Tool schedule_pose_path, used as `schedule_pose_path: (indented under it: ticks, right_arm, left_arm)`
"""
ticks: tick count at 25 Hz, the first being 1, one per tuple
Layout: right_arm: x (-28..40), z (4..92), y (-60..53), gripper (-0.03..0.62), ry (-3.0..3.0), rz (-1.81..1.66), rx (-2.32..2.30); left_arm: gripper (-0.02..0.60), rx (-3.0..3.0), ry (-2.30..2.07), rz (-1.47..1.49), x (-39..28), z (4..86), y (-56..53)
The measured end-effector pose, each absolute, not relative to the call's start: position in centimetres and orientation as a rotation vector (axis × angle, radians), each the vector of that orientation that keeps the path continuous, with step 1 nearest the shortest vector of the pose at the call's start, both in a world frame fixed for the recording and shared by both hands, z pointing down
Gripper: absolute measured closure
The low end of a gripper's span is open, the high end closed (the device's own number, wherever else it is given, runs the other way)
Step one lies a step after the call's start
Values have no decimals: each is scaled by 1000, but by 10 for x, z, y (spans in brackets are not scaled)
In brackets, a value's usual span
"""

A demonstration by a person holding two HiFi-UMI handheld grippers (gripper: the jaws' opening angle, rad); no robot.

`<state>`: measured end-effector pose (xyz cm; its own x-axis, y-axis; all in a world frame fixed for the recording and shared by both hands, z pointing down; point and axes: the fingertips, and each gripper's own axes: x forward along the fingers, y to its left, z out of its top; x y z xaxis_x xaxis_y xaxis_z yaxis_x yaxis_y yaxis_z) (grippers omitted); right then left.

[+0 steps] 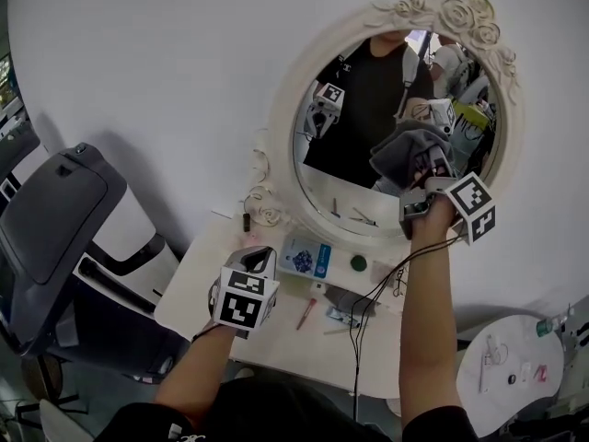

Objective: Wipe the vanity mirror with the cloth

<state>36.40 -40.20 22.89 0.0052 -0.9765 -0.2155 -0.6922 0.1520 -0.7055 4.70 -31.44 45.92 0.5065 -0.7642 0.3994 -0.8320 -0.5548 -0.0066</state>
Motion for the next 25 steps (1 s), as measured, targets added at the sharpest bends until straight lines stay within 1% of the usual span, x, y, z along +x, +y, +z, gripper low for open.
schedule_pose_path:
  ticks: [11, 19, 22, 25]
  right_arm:
    - [356, 130, -406, 540, 1841, -242, -1738]
    - [348, 61, -406, 540, 1876, 33, -1832]
    - [344, 43, -399, 540, 1883, 98, -1826]
    - [340, 46, -386, 540, 1887, 150, -1830]
  left_arm:
    - [577, 2596, -1339, 495, 53, 452, -313]
    - [577, 2613, -1294, 513, 58, 451, -305]
    - [577, 2634, -1278, 519, 63, 448, -307]
    - [575, 2657, -1258, 519, 69, 444, -308]
